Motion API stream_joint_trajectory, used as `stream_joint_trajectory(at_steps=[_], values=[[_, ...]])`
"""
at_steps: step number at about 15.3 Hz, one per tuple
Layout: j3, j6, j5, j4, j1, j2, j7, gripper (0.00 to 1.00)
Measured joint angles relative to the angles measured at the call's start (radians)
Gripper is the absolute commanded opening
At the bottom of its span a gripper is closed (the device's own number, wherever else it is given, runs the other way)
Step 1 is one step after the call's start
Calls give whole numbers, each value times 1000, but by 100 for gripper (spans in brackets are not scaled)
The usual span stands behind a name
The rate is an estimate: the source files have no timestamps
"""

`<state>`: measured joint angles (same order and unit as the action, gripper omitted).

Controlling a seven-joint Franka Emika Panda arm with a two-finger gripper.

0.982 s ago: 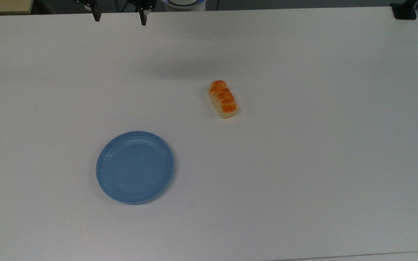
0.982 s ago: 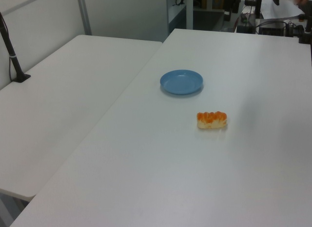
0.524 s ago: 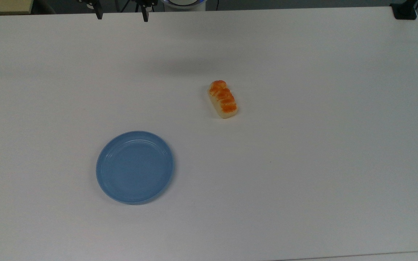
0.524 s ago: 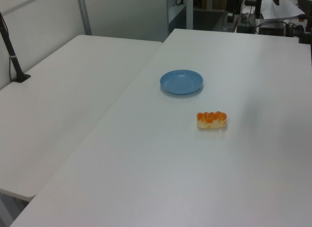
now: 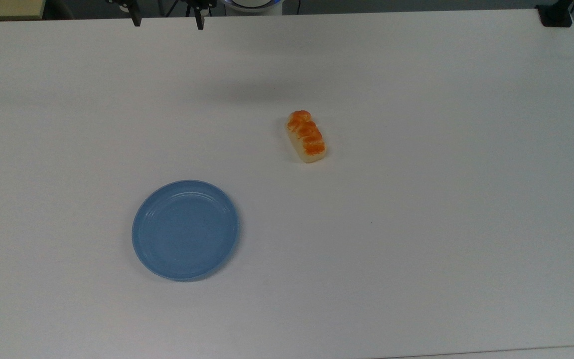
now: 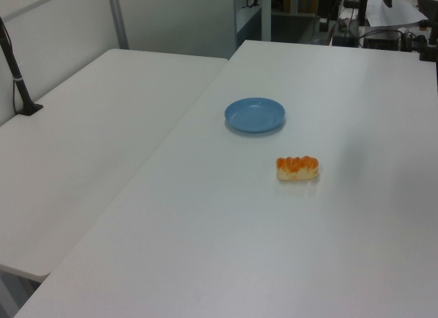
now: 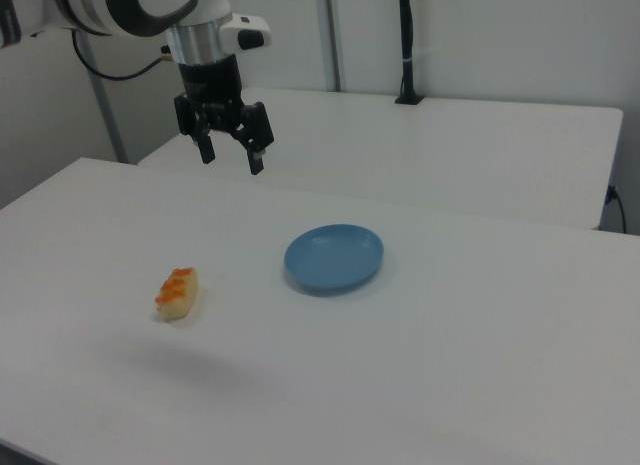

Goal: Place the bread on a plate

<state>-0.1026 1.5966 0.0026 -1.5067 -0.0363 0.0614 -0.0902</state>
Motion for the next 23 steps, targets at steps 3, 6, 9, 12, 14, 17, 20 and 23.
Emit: stream_joint_trajectory(at_steps=[3,6,9,12,14,17,20,23], values=[[0,0,0,0,1,0,0,100],[1,0,0,0,2,0,0,100],[-2,3,-3,0,1,1,0,100],[-2,21,-4,0,0,6,0,100],[-1,21,-4,-5,-1,8,-1,100],[28,46,-8,-56,0,11,-25,100],[78,153,-15,-149,3,15,-42,100],[129,235,-22,-238,4,23,-97,100]])
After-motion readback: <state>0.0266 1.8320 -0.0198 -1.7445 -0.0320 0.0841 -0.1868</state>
